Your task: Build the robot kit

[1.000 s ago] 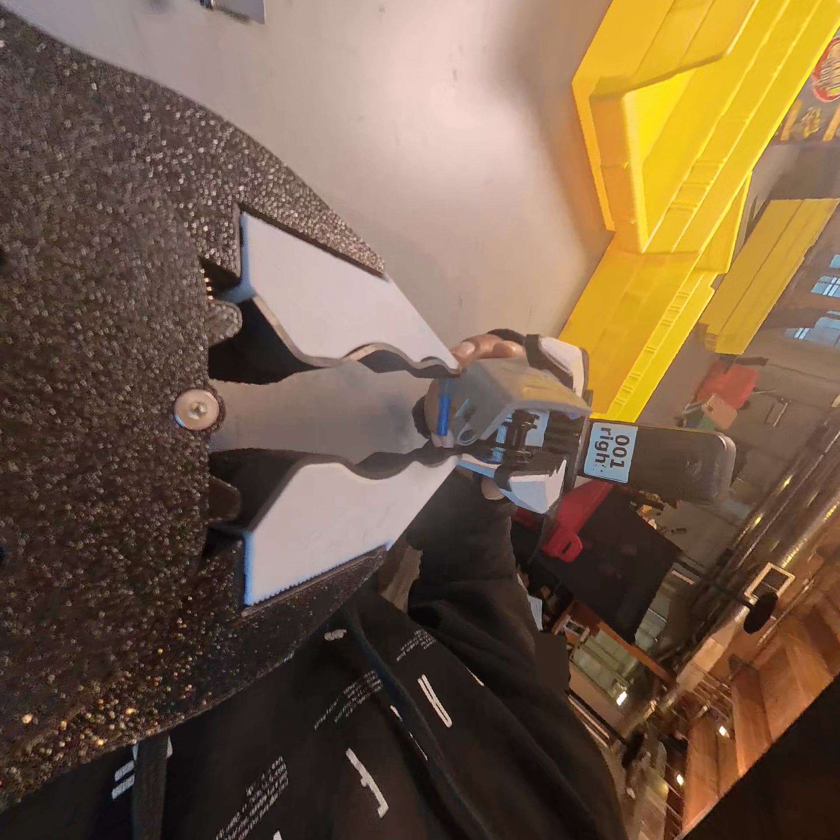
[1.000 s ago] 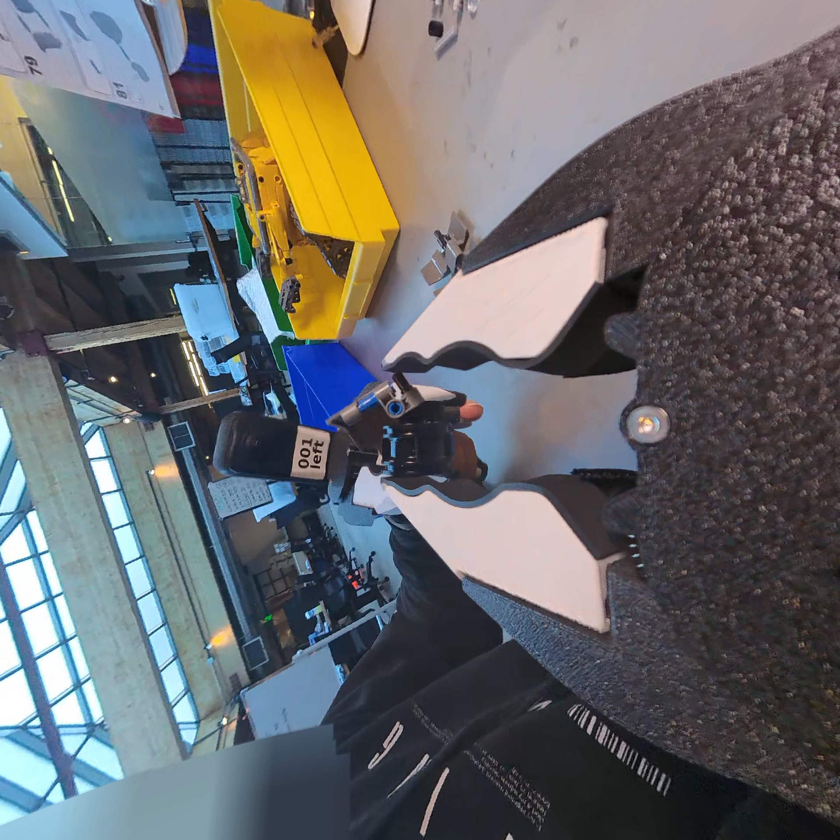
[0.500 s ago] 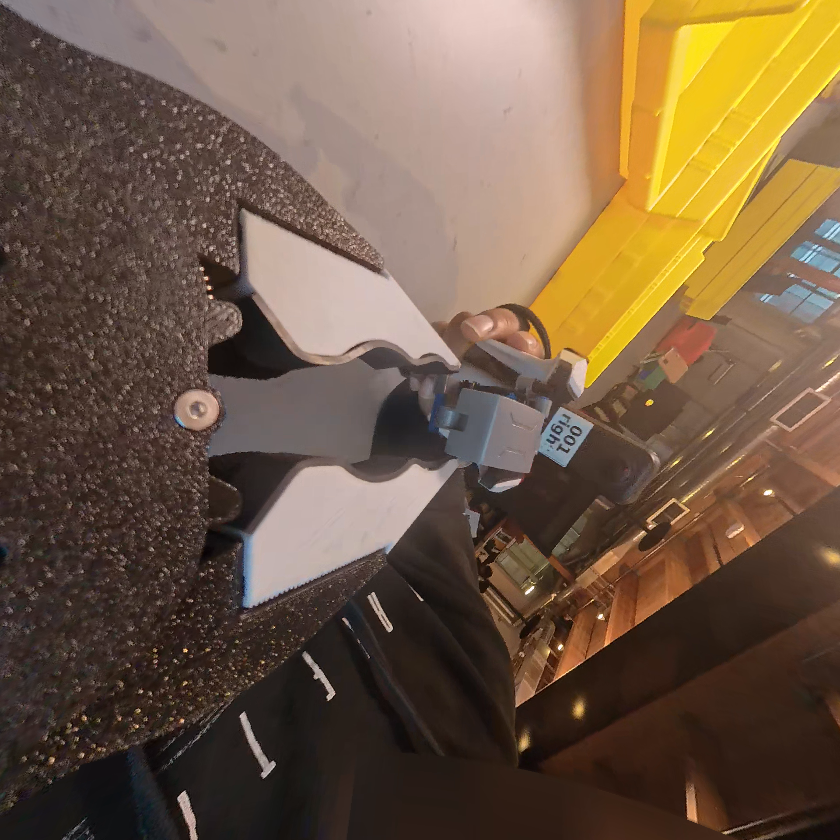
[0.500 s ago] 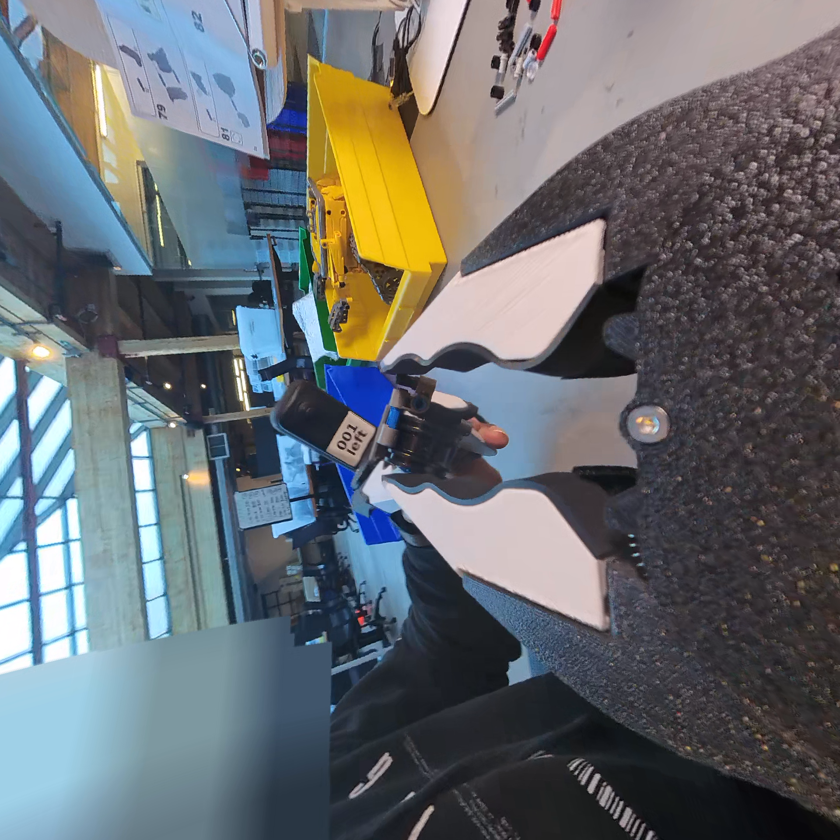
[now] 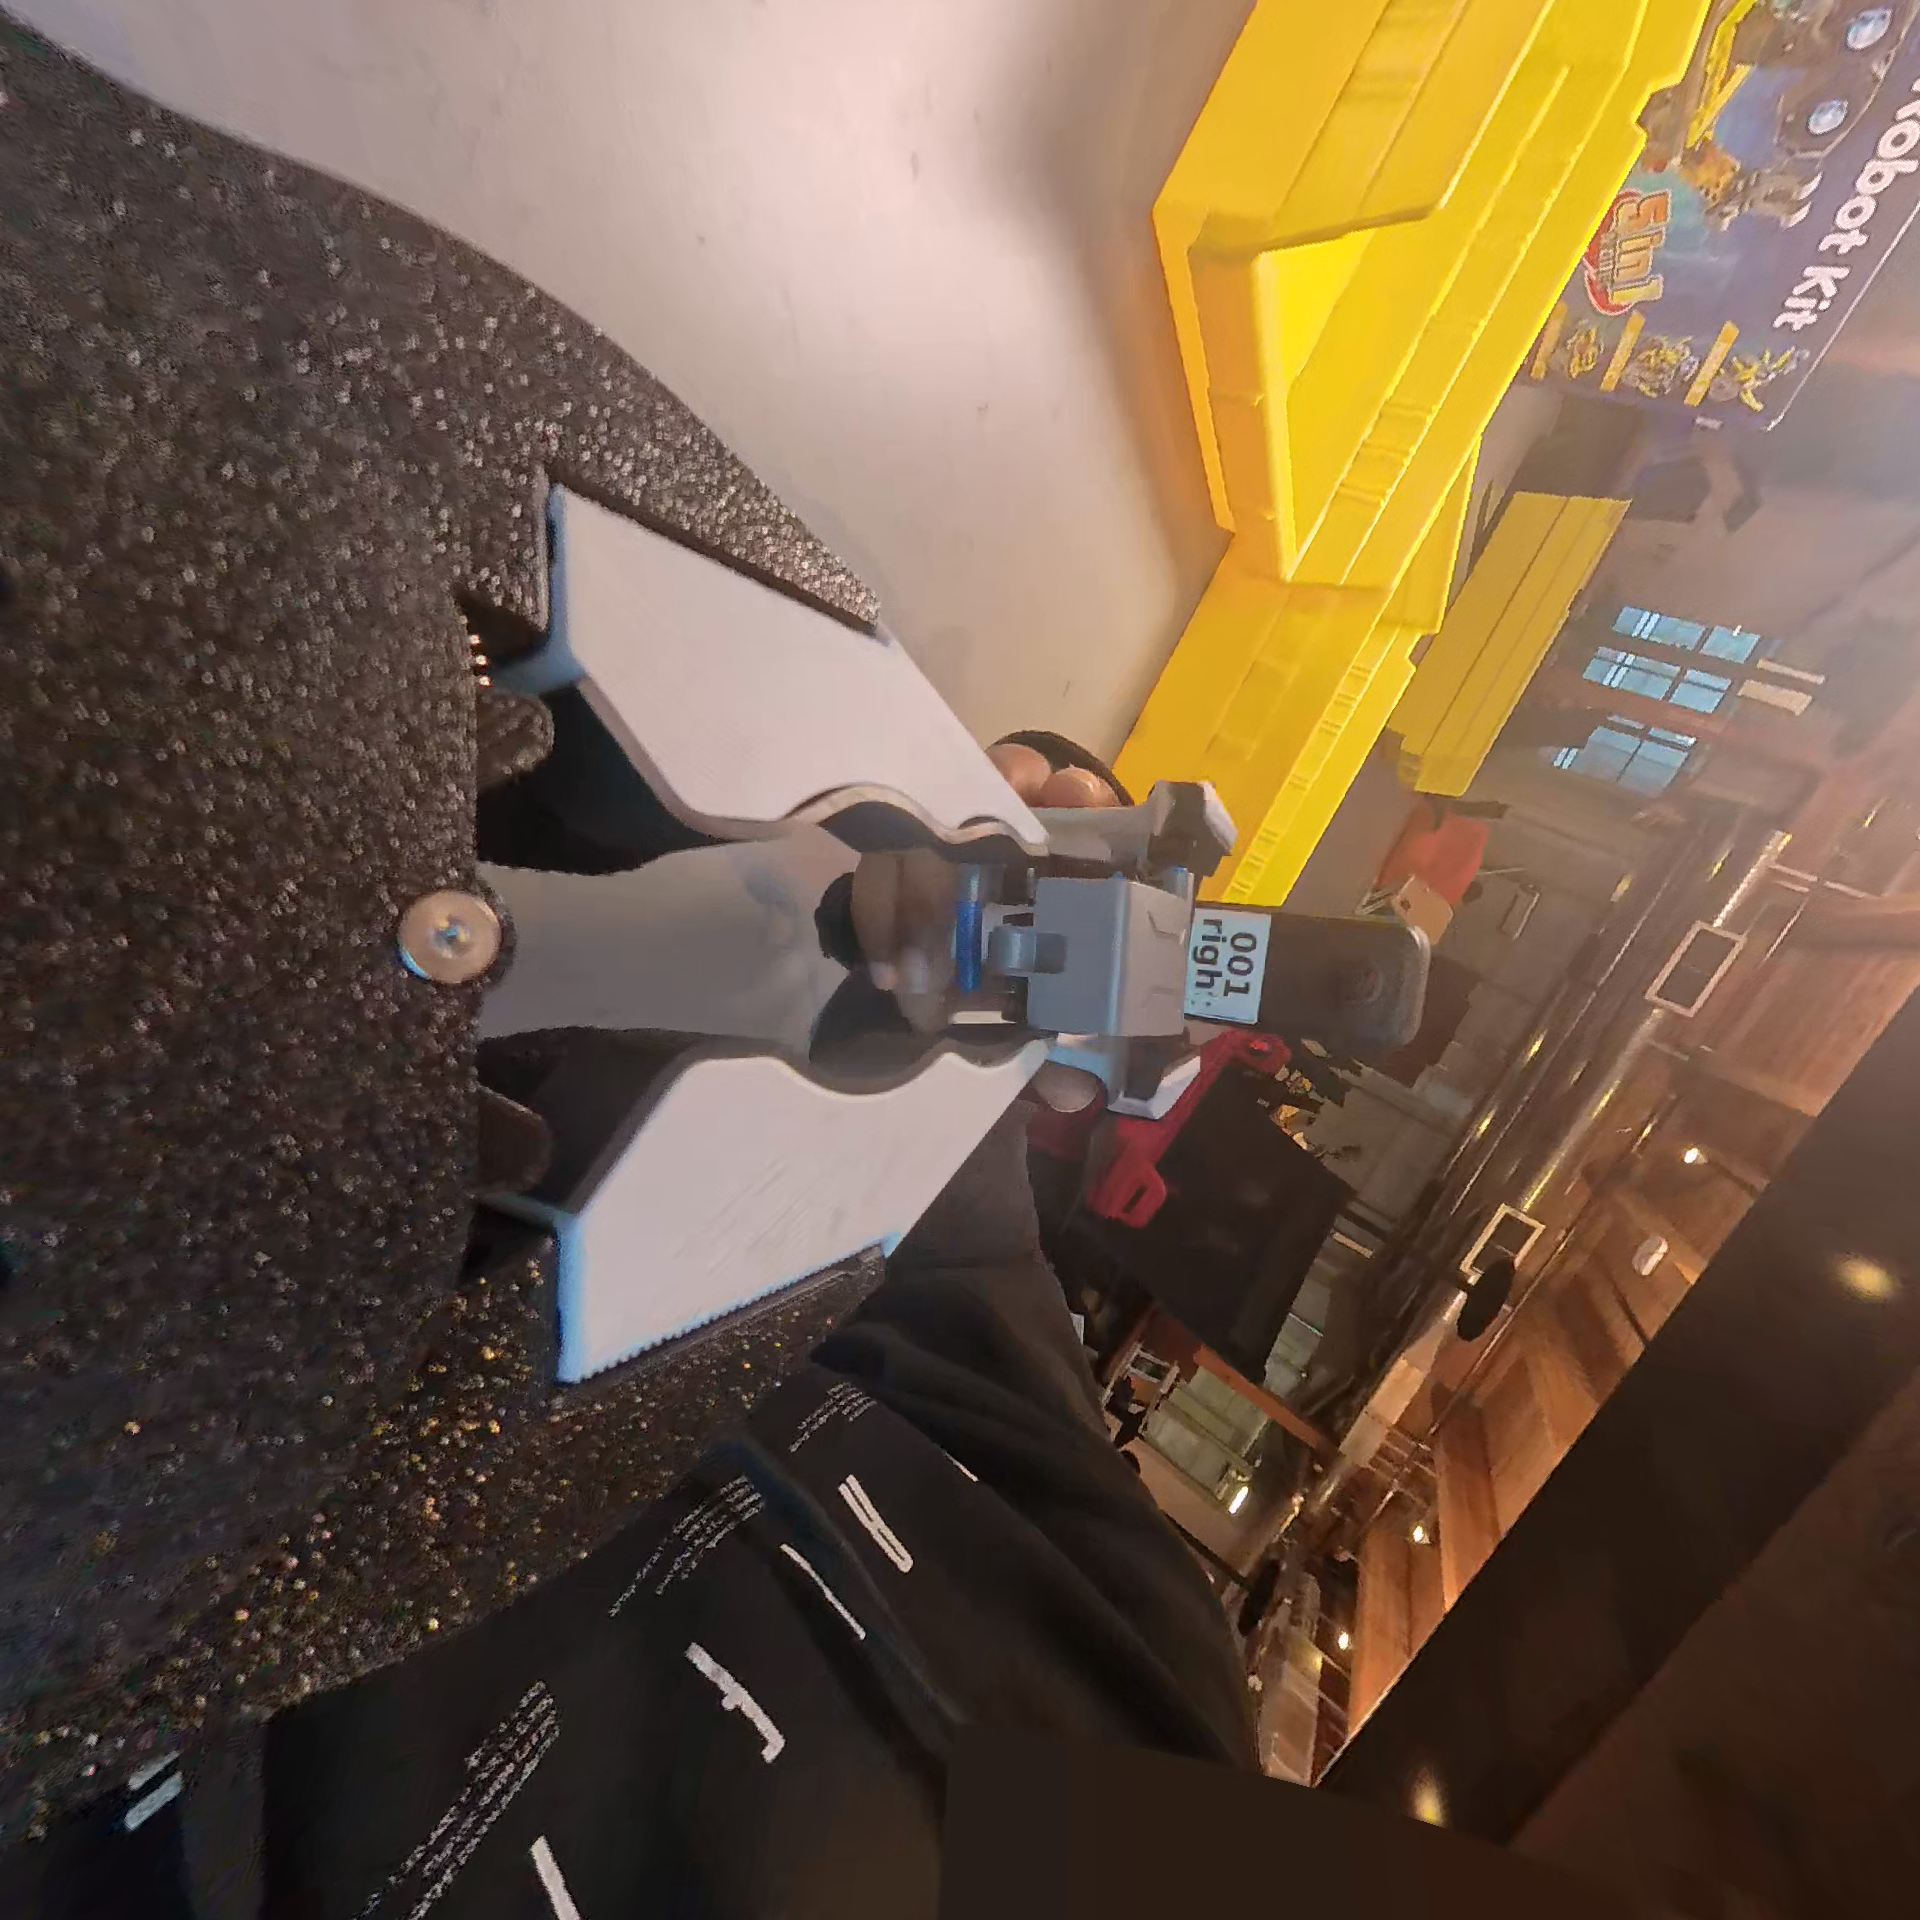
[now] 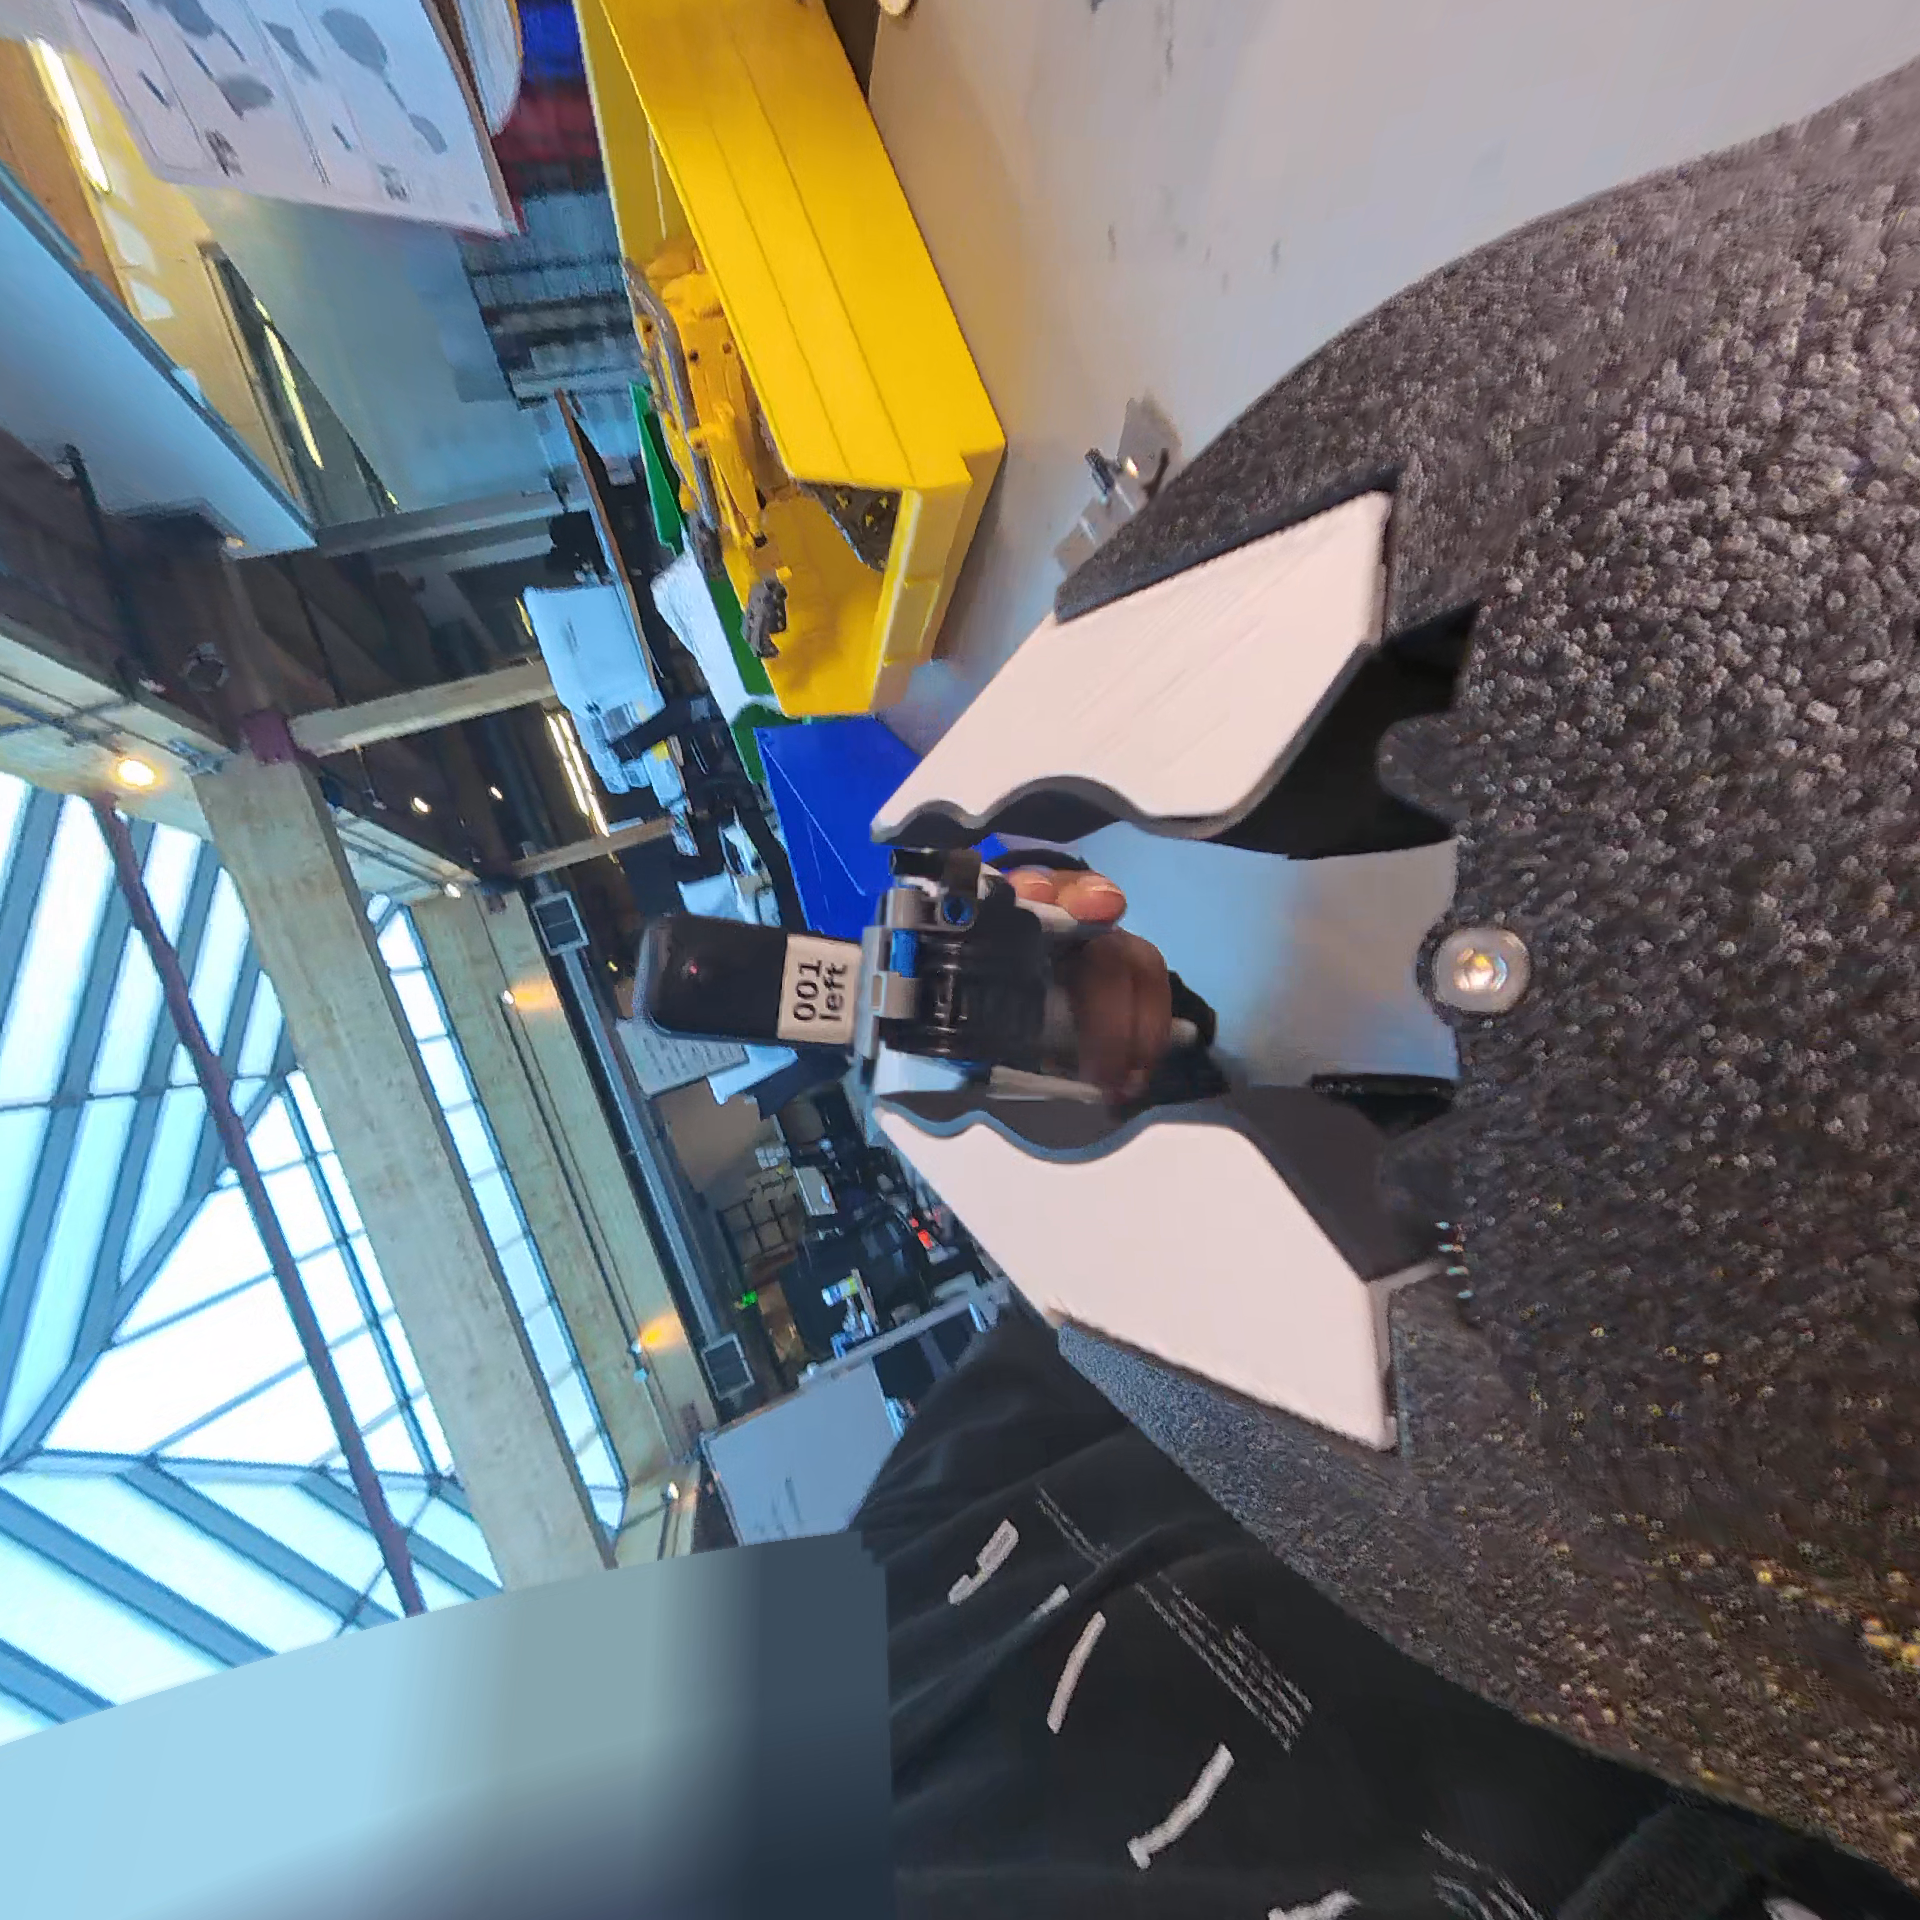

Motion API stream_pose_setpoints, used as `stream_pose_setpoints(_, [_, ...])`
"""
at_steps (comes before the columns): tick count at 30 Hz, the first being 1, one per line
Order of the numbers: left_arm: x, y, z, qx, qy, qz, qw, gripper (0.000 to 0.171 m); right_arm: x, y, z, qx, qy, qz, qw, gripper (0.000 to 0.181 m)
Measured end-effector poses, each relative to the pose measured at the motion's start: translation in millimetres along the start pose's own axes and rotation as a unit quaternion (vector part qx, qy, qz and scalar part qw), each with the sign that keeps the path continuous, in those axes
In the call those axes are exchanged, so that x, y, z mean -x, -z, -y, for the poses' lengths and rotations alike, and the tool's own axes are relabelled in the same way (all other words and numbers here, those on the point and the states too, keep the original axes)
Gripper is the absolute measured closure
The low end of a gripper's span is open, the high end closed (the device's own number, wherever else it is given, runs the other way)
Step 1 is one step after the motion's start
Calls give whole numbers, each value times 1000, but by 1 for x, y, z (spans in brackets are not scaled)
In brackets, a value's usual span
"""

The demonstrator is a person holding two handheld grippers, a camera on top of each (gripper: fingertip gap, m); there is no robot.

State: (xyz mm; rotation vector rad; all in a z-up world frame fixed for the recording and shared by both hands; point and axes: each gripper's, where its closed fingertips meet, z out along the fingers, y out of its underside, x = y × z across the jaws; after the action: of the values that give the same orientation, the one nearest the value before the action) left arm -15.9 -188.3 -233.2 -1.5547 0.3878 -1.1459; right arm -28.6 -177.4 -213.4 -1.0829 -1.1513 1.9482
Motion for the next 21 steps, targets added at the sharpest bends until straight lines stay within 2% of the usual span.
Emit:
stream_pose_setpoints(3, [-2, 2, -2, 24, -16, -4, 1000, 143, 4, 3, -10, 49, -3, 25, 998, 128])
stream_pose_setpoints(6, [-4, 1, -10, 51, -23, -10, 998, 143, 5, 4, -20, 88, 8, 23, 996, 138])
stream_pose_setpoints(10, [-3, 1, -12, 57, -20, -9, 998, 142, 4, 6, -24, 100, 8, 24, 995, 139])
stream_pose_setpoints(14, [-5, 1, -5, 39, -30, -9, 999, 141, 4, 5, -14, 52, -28, 31, 998, 139])
stream_pose_setpoints(18, [3, 9, 5, 34, -119, 46, 991, 135, -8, 11, 2, -19, -130, 38, 991, 140])
stream_pose_setpoints(21, [9, 13, 12, 25, -176, 91, 980, 135, -15, 12, 3, -40, -185, 41, 981, 140])
